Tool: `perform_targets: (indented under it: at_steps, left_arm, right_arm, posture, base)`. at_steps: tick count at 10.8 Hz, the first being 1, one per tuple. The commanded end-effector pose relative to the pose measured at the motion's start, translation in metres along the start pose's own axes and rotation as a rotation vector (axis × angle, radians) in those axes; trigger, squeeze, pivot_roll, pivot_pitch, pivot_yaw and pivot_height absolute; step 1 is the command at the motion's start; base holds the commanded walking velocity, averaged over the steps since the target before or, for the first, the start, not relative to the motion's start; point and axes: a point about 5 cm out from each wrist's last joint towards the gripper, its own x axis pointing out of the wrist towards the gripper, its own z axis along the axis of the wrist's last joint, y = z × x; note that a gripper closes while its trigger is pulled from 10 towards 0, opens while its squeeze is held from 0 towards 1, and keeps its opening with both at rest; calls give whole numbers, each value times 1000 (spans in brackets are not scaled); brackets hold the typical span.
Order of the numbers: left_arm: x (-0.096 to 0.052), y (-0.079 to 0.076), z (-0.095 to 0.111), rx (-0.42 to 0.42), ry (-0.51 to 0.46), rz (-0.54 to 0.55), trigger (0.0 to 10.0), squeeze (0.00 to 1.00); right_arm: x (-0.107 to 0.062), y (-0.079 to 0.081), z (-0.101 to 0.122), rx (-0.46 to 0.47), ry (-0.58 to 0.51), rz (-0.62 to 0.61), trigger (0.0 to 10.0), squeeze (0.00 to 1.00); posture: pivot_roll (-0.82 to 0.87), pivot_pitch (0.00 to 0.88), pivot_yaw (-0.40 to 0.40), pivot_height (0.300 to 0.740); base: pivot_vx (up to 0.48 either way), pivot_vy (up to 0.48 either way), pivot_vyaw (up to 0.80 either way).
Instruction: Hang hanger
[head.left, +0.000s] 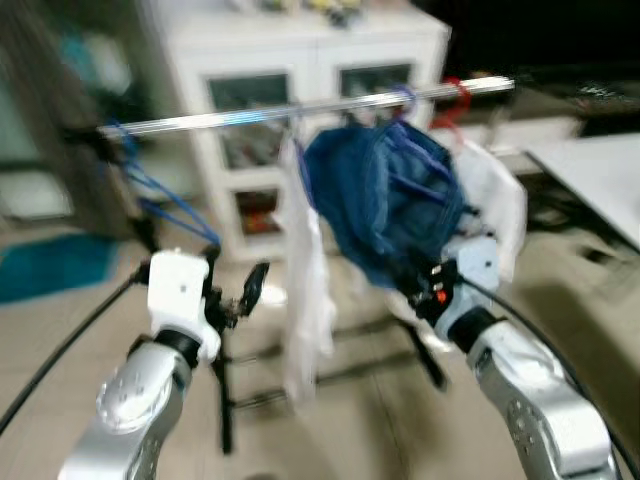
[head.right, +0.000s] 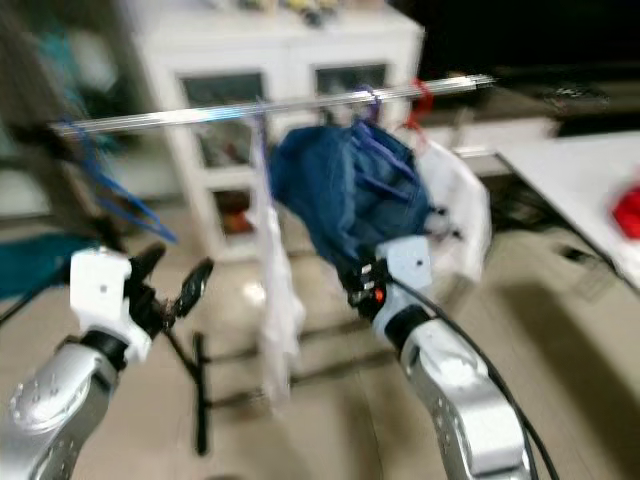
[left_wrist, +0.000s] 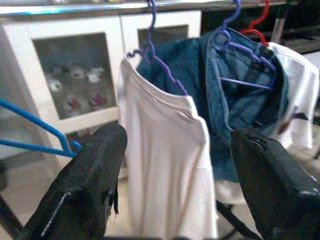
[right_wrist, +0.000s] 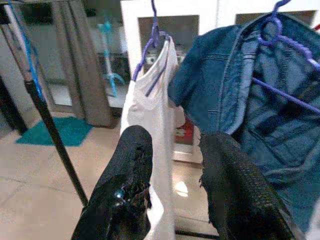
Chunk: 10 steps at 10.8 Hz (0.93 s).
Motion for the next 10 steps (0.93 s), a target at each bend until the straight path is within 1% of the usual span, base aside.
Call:
perform_targets:
  at_steps: [1,3,5,6,8,9,10]
  left_arm:
    - [1,-1,0,7,8,9,10000,0]
    - [4,1,-2,13,11,25,10000,0]
    - [6,1,0,24,2,22,10000,0]
    - [8,2,0,49,4,21,10000,0]
    - [11,-1,6,48,-21,-6,10000,0]
    - [12,0,6,44,-24,4,10000,0]
    - [13,-3,6,44,-26,-15,10000,0]
  right_arm:
    - [0,-3,4,-12,-13,-14,10000,0]
    - [2,-4,3,-11,-13,-22,10000,0]
    - [4,-5,5,-18,-27,-30,10000,0]
    - [8,-6,7,-21,-41,-33,10000,0]
    - [10,-7,13,-33,-61,-31,10000,0]
    - [12,-7,15,-41,-72,-27,10000,0]
    - [14,-10,20,-52,-95,-43,10000,0]
  posture:
    - [-19,0,40,740]
    - [-25,0,41,740]
    - [-27,0,40,740]
    - [-28,0,56,740]
    - [-29,0,55,740]
    - [-34,0,47,740]
    - [-33,0,39,740]
  base:
    - [0,0,406]
    - [0,0,800]
    - [270,0,800]
    - [274,0,800]
    - [274,0,800]
    - [274,0,800]
    - [274,0,800]
